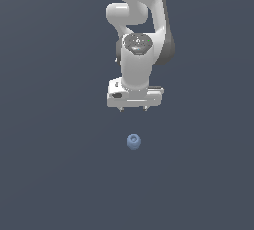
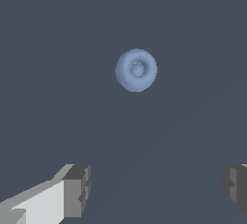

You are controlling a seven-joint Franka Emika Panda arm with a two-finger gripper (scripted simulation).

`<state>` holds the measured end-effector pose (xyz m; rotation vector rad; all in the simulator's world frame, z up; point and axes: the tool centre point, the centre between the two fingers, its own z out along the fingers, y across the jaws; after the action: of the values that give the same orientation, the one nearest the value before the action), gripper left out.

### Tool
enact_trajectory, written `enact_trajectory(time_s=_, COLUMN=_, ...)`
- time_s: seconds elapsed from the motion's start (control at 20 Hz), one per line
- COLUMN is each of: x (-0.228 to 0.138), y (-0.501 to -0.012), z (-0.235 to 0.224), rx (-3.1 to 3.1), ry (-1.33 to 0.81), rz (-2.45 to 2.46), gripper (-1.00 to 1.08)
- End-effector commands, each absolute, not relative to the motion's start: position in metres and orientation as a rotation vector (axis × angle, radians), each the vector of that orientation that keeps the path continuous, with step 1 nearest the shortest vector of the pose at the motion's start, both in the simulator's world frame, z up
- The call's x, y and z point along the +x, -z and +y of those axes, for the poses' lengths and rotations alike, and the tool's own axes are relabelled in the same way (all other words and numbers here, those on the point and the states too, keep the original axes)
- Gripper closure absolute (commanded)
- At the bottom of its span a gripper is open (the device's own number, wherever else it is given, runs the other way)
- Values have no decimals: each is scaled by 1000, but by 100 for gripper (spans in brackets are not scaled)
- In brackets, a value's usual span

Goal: Pick up the object and move it to a goal position.

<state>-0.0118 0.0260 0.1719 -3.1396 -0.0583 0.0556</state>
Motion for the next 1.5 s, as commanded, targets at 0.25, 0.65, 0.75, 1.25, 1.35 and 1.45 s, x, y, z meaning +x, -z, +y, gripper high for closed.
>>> enact_trajectory(time_s=0.25, x=-13, y=-171, z=35, rx=-3139, ry=-69, rz=-110, gripper=-92)
enact_trajectory(time_s=0.65, x=-17, y=-171, z=45, rx=-3138, ry=-85, rz=-165, gripper=-92)
enact_trajectory(time_s=0.75, x=-15, y=-170, z=45, rx=-3138, ry=-83, rz=-164, gripper=-92)
enact_trajectory(time_s=1.25, x=18, y=-150, z=41, rx=-3137, ry=-56, rz=-164, gripper=-92)
enact_trajectory(time_s=1.35, x=29, y=-142, z=39, rx=-3137, ry=-46, rz=-163, gripper=-92)
enact_trajectory(time_s=1.45, x=40, y=-134, z=38, rx=-3137, ry=-36, rz=-162, gripper=-92)
